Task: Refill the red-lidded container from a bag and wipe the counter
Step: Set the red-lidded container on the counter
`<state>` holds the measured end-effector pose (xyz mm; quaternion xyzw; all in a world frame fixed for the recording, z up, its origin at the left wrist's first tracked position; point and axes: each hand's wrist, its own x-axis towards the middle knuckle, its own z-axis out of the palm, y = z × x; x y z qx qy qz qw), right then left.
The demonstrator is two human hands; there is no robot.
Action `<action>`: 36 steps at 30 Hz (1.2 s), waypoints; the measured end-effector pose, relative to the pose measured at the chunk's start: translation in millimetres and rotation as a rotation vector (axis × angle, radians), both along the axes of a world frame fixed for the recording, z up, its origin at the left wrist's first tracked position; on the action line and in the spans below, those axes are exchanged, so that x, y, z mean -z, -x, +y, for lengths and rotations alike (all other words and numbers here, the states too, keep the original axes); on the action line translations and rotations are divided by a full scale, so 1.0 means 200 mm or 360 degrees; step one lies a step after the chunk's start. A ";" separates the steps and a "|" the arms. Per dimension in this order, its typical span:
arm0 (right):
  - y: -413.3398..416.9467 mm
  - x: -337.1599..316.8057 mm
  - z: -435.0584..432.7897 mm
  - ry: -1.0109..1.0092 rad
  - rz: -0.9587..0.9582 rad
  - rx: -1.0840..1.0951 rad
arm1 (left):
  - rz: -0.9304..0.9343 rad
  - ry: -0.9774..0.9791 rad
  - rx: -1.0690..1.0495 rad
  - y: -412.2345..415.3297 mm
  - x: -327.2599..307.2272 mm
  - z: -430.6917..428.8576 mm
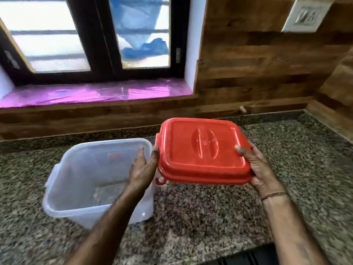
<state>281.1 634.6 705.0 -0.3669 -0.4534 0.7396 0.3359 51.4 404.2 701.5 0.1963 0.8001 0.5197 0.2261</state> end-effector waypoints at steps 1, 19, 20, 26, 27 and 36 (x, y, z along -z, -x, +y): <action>-0.05 0.04 0.07 0.0013 0.0017 0.0005 | 0.0024 0.0101 -0.0010 -0.03 0.04 0.03; 0.03 0.90 0.22 -0.0029 -0.0552 -0.0117 | 0.0612 0.0850 -0.0100 -0.03 0.18 0.16; 0.04 0.91 0.21 -0.0048 -0.0621 -0.0153 | 0.0622 0.0845 -0.0101 -0.03 0.18 0.16; 0.07 0.95 0.16 -0.0400 -0.1208 -0.0121 | 0.0639 0.0831 -0.0118 -0.04 0.17 0.17; 0.08 0.95 0.16 -0.0441 -0.1294 -0.0109 | 0.0635 0.0836 -0.0118 -0.04 0.17 0.17; 0.14 0.93 0.15 -0.0572 -0.1674 -0.0141 | 0.0604 0.0835 -0.0155 -0.04 0.17 0.19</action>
